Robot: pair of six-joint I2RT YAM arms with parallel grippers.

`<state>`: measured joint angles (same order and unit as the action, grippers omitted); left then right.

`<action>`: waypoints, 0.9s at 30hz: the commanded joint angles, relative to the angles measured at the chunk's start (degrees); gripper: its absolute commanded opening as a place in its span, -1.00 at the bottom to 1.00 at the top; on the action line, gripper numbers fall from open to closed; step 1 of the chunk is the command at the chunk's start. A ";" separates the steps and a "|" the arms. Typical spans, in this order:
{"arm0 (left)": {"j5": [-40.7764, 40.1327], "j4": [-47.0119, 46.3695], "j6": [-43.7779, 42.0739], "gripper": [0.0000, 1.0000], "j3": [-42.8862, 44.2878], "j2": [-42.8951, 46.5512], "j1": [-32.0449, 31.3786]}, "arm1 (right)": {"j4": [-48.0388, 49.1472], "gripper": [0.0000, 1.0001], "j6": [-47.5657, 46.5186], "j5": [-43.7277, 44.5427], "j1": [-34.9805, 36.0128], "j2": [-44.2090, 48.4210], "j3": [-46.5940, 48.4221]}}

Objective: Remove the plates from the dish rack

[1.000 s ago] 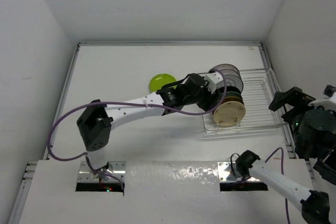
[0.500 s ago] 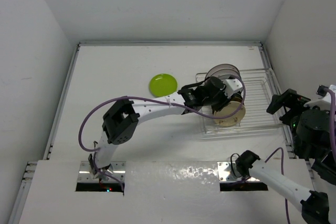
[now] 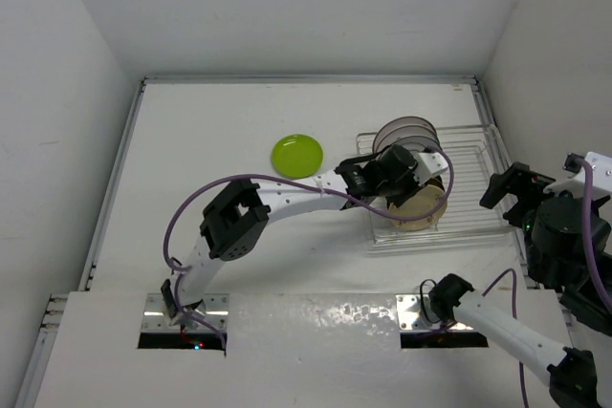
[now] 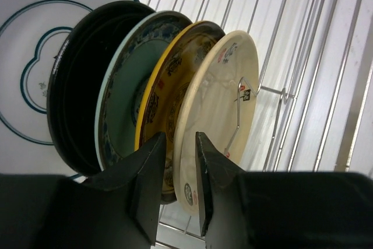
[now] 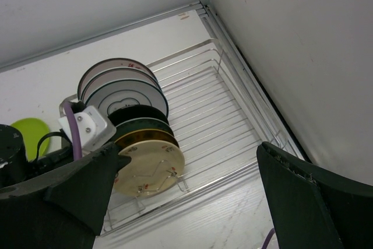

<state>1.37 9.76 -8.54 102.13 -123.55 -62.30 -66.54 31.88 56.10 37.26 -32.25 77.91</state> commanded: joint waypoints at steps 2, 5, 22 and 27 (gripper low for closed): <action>0.83 -0.18 -0.87 -0.63 2.90 -0.91 -0.54 | 2.29 0.98 -1.20 -0.72 -0.08 0.17 -1.00; 0.83 -0.53 -0.78 -0.68 2.11 0.23 -0.45 | 2.56 0.98 -1.20 -0.72 -0.08 0.17 -1.09; 2.41 -1.76 -4.74 -1.00 1.67 6.65 -0.45 | 2.65 0.98 -0.41 -1.43 -0.08 0.35 -0.83; 3.99 -2.55 -3.42 -1.00 1.41 11.48 -0.54 | 2.30 0.98 0.02 -0.64 -0.08 -0.01 -0.92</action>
<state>1.34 11.20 -13.08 102.41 -119.94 -62.22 -65.63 31.51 54.85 37.26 -32.25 76.66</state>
